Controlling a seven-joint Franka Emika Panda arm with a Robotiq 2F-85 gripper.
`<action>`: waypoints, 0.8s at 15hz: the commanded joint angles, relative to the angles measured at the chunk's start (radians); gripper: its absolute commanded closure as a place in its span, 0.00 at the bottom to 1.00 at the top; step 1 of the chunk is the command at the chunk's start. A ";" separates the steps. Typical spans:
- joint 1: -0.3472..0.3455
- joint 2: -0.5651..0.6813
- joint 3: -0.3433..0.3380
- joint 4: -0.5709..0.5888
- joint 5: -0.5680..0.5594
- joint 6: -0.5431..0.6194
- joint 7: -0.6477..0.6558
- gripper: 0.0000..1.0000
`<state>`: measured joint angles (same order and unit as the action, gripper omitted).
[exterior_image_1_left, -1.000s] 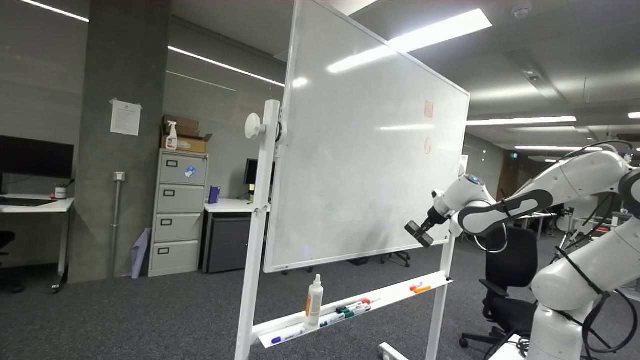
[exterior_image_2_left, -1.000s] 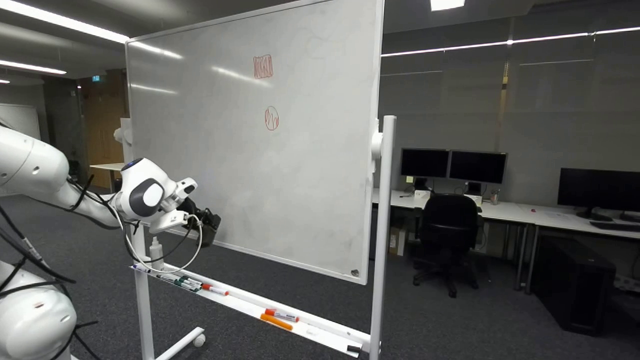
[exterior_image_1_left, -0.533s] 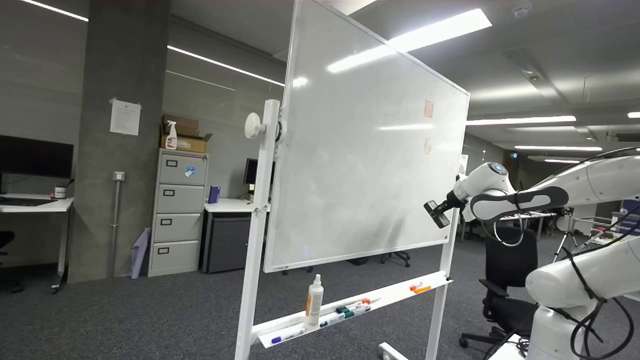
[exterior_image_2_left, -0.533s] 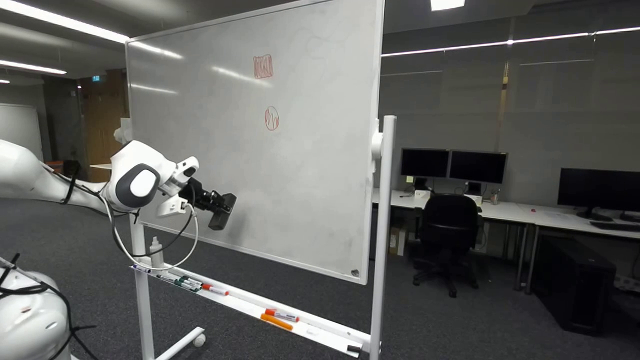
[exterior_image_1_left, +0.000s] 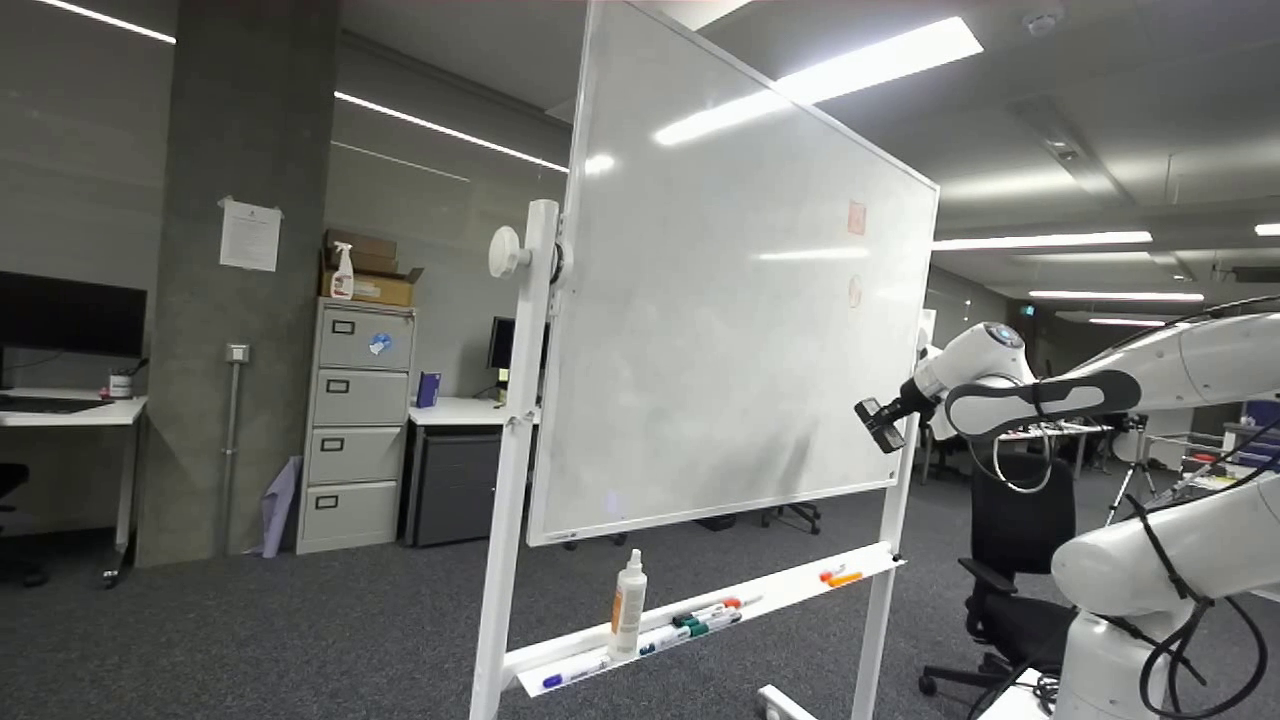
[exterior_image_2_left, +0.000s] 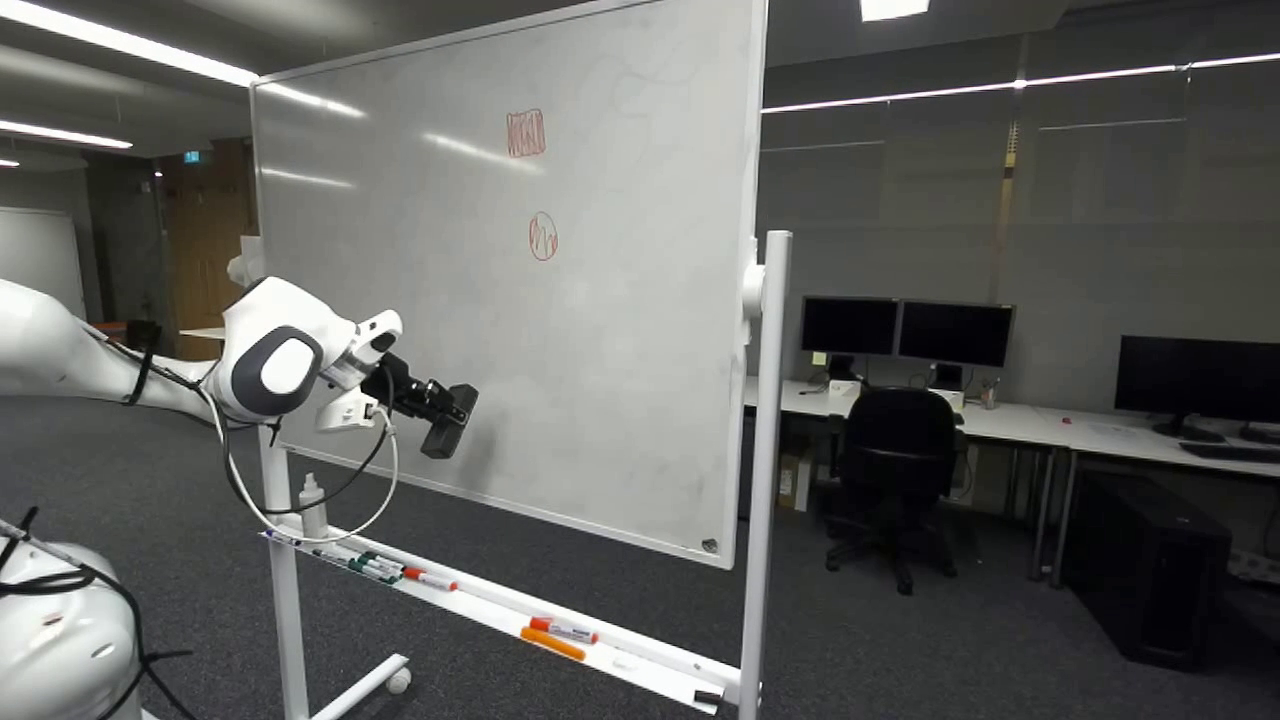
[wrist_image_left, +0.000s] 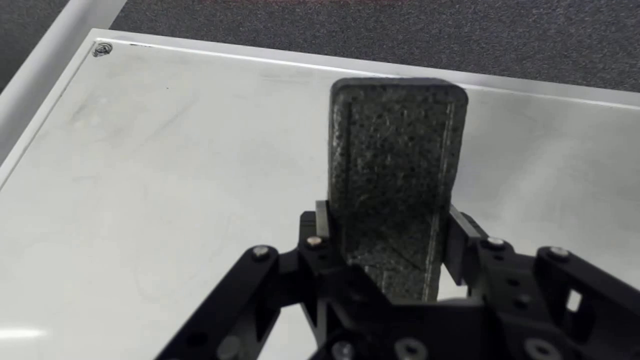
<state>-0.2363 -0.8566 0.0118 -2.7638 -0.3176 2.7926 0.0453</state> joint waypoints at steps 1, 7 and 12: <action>-0.009 -0.001 0.011 0.001 0.023 0.000 -0.017 0.45; -0.009 -0.001 0.011 0.001 0.023 0.000 -0.017 0.45; -0.062 0.027 0.001 0.088 0.010 0.070 -0.013 0.70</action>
<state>-0.2500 -0.8553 0.0109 -2.7481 -0.3172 2.8097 0.0464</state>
